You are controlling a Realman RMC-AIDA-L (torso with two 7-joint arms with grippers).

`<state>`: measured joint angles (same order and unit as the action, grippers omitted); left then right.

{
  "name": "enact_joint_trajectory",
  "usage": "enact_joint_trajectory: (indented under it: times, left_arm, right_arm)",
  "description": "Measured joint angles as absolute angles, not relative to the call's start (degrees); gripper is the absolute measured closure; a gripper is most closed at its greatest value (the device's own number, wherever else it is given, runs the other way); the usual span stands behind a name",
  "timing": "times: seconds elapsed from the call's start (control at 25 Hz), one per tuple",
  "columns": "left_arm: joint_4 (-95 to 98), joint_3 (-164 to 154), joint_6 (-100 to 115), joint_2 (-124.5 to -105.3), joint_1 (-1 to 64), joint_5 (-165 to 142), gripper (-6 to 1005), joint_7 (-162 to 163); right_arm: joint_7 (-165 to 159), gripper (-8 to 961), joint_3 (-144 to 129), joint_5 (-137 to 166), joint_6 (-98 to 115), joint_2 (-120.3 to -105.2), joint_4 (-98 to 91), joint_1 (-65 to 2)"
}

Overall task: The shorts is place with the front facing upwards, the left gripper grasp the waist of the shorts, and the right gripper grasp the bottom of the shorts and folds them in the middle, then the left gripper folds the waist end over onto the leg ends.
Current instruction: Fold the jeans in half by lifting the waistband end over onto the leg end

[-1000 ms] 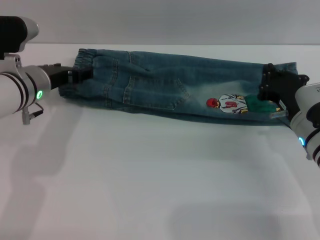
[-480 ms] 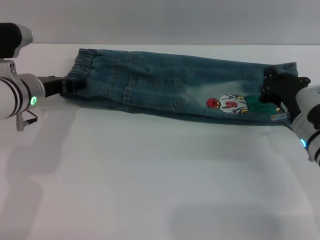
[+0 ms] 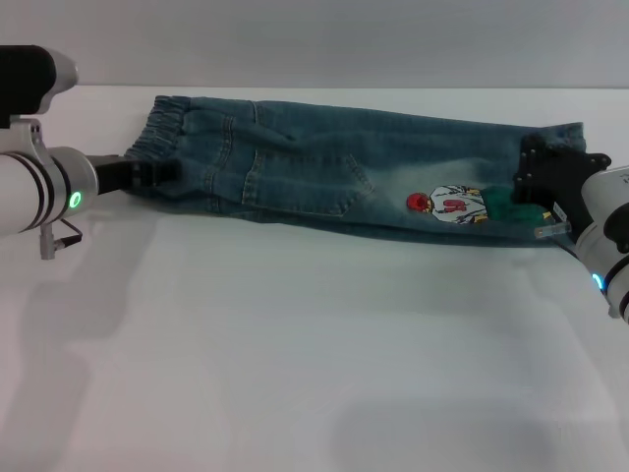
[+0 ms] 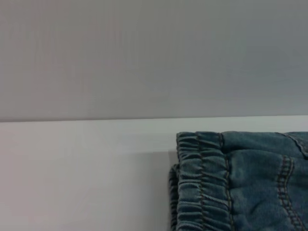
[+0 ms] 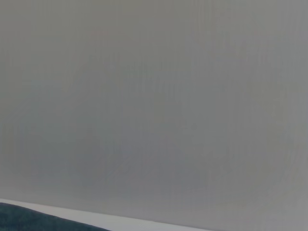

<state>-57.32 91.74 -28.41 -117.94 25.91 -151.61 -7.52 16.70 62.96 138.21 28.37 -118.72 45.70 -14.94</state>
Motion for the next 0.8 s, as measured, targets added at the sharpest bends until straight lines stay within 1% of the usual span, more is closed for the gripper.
enact_joint_trajectory:
  times: [0.56,0.8]
  left_arm:
    - [-55.99,91.70,-29.49,-117.96,27.03,-151.62,281,-7.48]
    - [-56.40,91.29,-29.80,-118.01,26.54,-151.58,295,-7.49]
  right_arm:
    - [16.70,954,62.98,138.27,27.56,-118.65,45.86,-14.93]
    - [16.69,954,62.98,138.34,27.13,-118.61,46.11,-14.94]
